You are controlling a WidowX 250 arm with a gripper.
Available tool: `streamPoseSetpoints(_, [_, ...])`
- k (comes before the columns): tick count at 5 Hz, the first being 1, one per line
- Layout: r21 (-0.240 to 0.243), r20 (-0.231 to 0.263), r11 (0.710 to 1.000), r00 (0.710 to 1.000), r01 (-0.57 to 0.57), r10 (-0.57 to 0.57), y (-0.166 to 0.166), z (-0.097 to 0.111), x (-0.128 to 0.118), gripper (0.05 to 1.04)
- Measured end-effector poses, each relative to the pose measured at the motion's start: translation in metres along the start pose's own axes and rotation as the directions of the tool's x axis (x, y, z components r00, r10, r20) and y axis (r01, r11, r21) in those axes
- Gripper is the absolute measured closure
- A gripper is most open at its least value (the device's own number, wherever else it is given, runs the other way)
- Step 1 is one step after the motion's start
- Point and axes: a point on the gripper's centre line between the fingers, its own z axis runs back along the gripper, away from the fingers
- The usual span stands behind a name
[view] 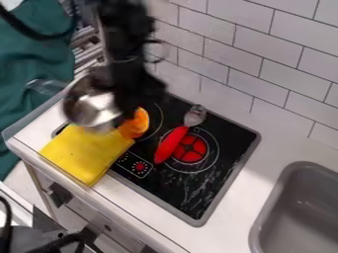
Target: Put the silver pot on the yellow cloth
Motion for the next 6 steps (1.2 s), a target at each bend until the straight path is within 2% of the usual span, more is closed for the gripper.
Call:
streamPoseSetpoints(1, [0.011, -0.069, 1.0, 0.998, 0.015, -0.014, 0.029, -0.022, -0.013, 1.025])
streamPoseSetpoints(2, [0.021, -0.118, 0.998, 0.992, 0.053, -0.05, 0.033, -0.03, -0.022, 1.025])
streamPoseSetpoints(3, [-0.001, -0.128, 0.994, 0.985, 0.112, -0.111, 0.028, -0.036, -0.024, 1.025])
streamPoseSetpoints(4, [-0.022, -0.121, 0.976, 0.968, 0.218, -0.219, 0.024, -0.043, -0.027, 1.025])
streamPoseSetpoints(5, [-0.042, -0.167, 0.965, 0.95, 0.259, -0.262, 0.023, -0.054, -0.036, 1.025])
streamPoseSetpoints(6, [-0.059, -0.16, 0.966, 0.953, 0.252, -0.258, 0.023, -0.056, -0.036, 1.025])
